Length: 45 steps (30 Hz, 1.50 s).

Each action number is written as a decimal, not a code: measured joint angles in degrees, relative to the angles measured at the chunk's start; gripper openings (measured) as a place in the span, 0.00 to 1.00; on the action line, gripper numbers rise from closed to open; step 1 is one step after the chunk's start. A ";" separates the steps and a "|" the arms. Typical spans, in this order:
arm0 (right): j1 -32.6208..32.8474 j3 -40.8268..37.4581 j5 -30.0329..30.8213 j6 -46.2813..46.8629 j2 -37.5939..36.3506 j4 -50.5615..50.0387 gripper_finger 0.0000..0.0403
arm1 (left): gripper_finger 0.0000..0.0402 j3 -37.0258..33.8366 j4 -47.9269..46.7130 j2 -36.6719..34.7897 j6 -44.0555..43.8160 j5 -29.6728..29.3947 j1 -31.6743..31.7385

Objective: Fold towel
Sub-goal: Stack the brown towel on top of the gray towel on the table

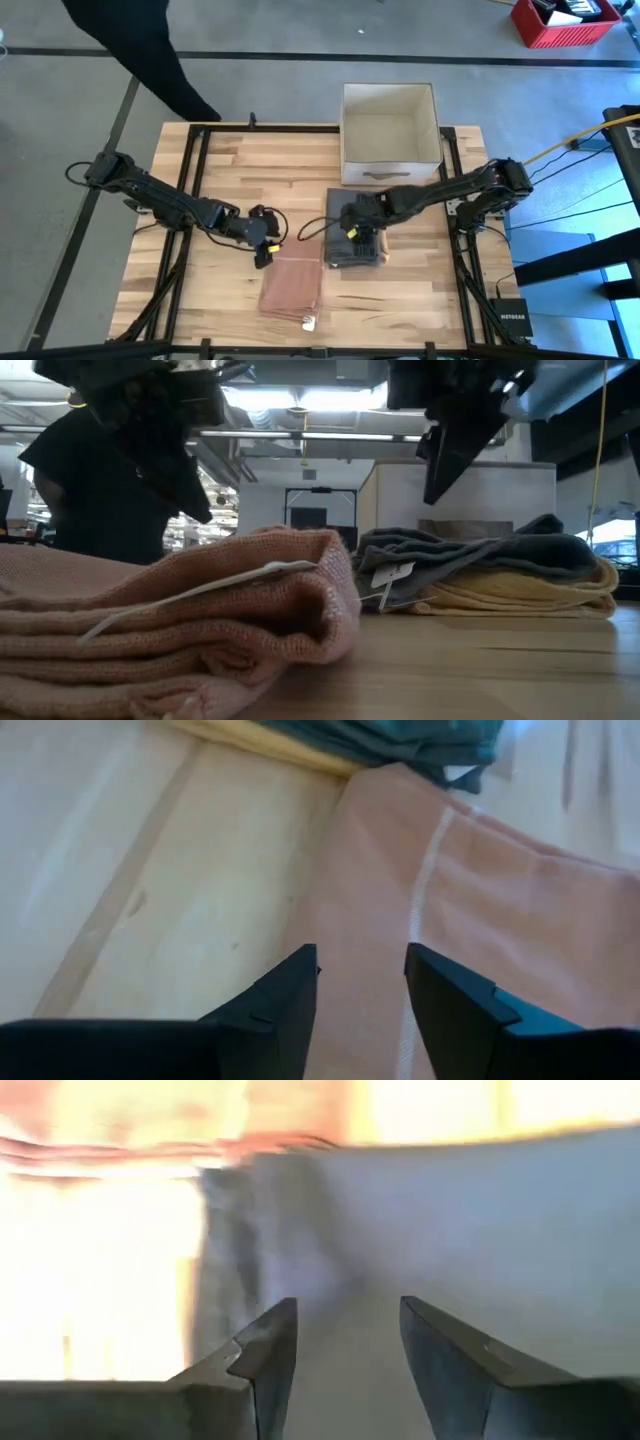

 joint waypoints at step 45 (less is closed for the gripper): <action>15.61 -26.57 26.65 12.69 -4.12 48.74 0.45 | 0.02 1.53 6.85 14.82 18.30 26.37 8.78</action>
